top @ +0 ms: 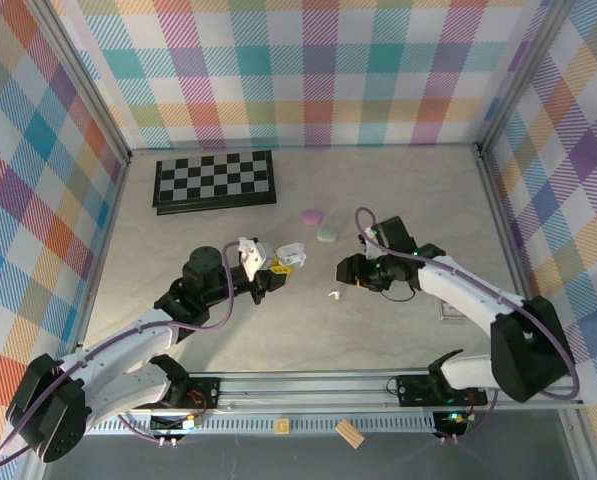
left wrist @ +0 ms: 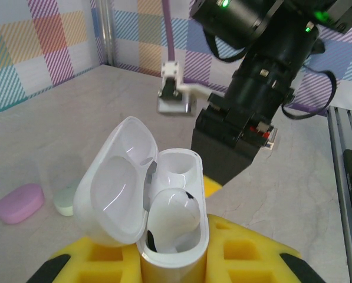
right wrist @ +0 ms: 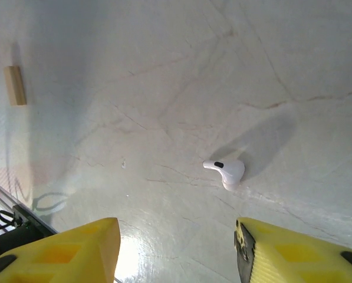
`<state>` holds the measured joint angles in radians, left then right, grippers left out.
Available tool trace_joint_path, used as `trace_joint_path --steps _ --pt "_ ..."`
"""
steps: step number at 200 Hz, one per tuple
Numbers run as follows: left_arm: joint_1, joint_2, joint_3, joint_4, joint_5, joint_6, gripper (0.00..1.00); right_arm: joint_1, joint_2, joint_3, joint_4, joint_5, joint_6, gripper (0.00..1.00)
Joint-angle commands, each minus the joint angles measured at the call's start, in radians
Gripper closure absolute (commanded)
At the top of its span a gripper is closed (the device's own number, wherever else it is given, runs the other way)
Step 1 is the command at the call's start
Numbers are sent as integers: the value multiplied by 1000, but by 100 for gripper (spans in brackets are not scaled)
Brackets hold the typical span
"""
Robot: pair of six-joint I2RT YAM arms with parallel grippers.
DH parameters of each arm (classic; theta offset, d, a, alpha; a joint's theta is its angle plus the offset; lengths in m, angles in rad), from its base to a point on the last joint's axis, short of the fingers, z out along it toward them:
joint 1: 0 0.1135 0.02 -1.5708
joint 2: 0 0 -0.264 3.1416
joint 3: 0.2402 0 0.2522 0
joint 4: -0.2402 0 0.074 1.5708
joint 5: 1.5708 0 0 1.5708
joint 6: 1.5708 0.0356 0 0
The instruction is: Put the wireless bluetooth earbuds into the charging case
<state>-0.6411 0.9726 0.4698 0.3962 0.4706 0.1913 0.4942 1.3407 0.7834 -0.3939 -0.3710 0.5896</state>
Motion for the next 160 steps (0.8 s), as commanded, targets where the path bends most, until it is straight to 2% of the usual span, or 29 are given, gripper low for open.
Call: trace_joint_path --steps 1,82,124,160 --pt "-5 -15 -13 37 13 18 90 17 52 9 51 -69 37 46" --pt "-5 -54 -19 -4 -4 23 90 78 242 22 126 -115 50 49" --pt "-5 -42 -16 1 0 23 90 77 272 8 150 -12 39 53" --pt "-5 -47 -15 -5 -2 26 90 78 260 10 91 57 18 53"
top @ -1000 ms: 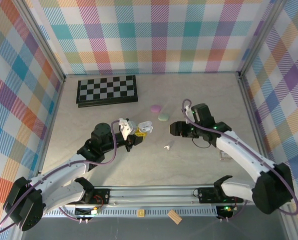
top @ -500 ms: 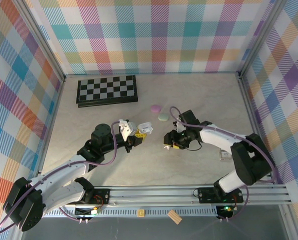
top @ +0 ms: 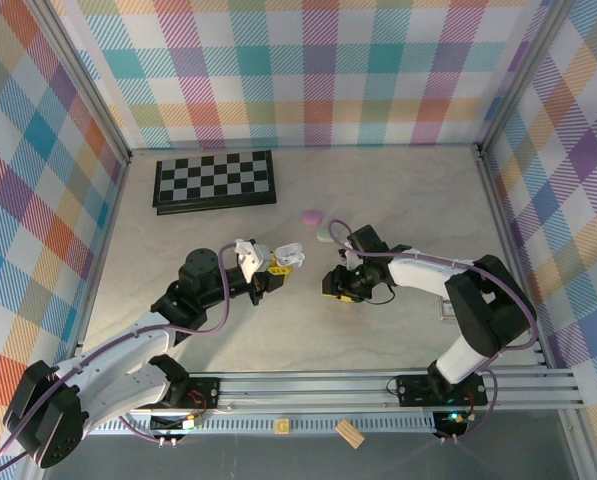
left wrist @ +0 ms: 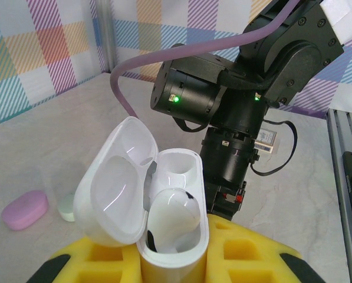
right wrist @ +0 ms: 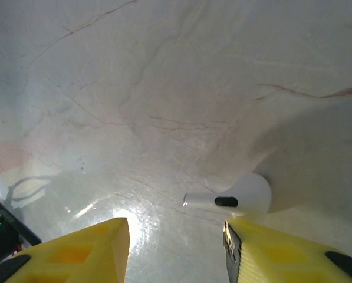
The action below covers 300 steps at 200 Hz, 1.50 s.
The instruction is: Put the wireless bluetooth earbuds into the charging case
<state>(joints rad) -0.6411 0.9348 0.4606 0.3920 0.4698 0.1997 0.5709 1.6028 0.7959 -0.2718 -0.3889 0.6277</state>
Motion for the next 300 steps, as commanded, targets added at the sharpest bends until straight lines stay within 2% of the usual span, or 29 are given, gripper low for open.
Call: trace_joint_path --steps 1,64,114,146,196,246,300 --pt "-5 -9 -6 -2 -2 18 90 1 -3 -3 -32 76 -20 53" --pt "-5 6 -6 7 -2 20 90 1 -88 -56 -93 129 -16 53" --pt "-5 5 0 5 1 20 90 0 -181 -21 -220 200 -70 44" --pt "-5 5 1 10 7 18 90 -7 -173 27 -254 269 -149 41" --pt "-4 1 -4 14 10 16 90 -48 -21 140 -165 204 -284 39" --pt "-4 -31 0 -24 2 26 90 -81 162 265 -195 88 -381 39" --pt "-2 -23 -5 -28 -8 33 90 -76 122 167 -202 -8 -371 41"
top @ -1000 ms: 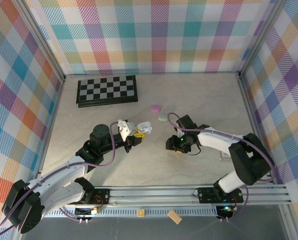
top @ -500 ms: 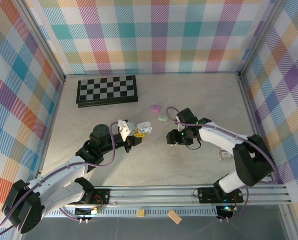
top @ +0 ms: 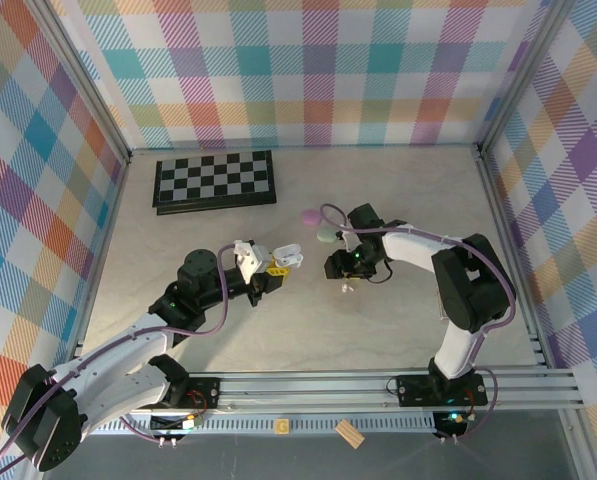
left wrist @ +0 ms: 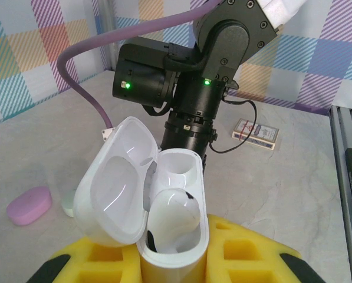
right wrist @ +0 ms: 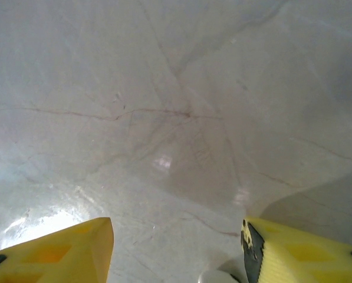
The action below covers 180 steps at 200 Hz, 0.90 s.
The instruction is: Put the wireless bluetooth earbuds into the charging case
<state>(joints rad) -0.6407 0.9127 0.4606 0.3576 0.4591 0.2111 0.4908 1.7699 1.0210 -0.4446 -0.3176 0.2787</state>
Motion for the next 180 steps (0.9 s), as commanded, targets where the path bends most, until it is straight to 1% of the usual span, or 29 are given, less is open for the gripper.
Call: trace_joint_path --steps 1,33,62,87,119,159,180 --pt "-2 0 -5 8 3 23 90 4 -47 -61 -29 -80 -22 41" --pt "-1 17 -1 25 9 22 90 6 -132 -128 -53 -53 -13 42" --pt "2 45 7 50 26 14 90 6 -181 -130 -68 -31 -22 43" --pt "2 56 10 63 33 4 90 -3 -164 -110 -60 13 -21 46" --pt "1 33 10 39 26 1 90 -15 -121 -105 -22 1 -9 50" --pt "2 13 7 14 16 12 90 -15 -90 -126 6 -44 -8 55" --pt "2 22 6 22 19 13 90 -16 -87 -143 11 -47 -8 60"
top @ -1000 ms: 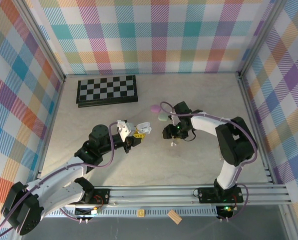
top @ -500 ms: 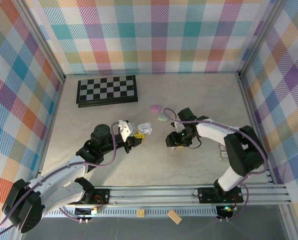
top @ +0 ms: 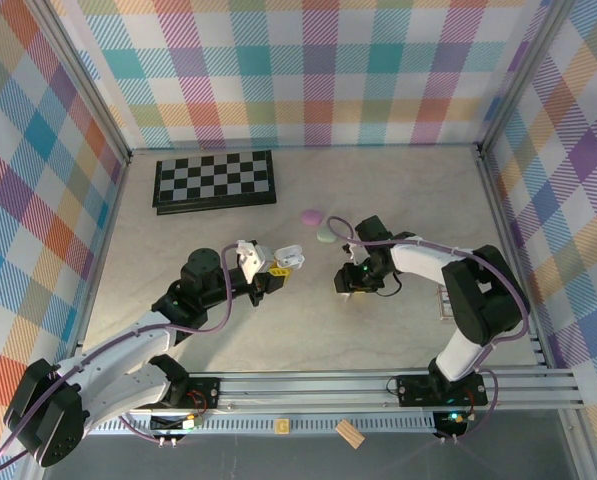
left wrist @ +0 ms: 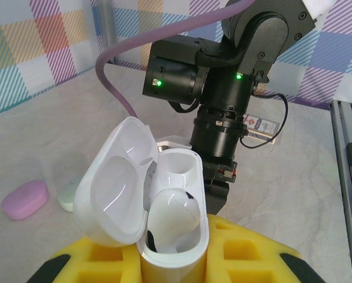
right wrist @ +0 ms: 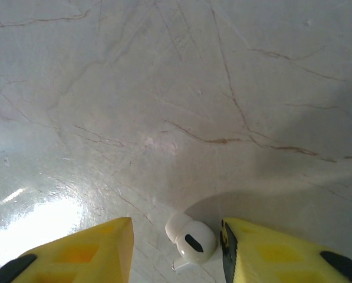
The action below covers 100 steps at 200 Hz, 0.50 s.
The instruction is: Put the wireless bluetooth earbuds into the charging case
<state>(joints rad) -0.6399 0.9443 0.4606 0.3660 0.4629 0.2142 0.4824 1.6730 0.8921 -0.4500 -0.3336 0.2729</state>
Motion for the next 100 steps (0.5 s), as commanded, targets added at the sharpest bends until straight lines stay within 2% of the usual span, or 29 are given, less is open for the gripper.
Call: trace_joint_path --steps 1,26,69,100 --pt "1 -9 7 14 15 10 90 -7 9 -14 16 -31 -2 60" --pt "2 2 7 25 19 8 90 -8 -1 -27 4 -29 -7 64" --pt "2 9 6 34 19 6 90 -5 -18 -43 -23 -21 -40 63" --pt "1 8 6 34 15 5 90 -4 -12 -48 -19 -18 -35 69"
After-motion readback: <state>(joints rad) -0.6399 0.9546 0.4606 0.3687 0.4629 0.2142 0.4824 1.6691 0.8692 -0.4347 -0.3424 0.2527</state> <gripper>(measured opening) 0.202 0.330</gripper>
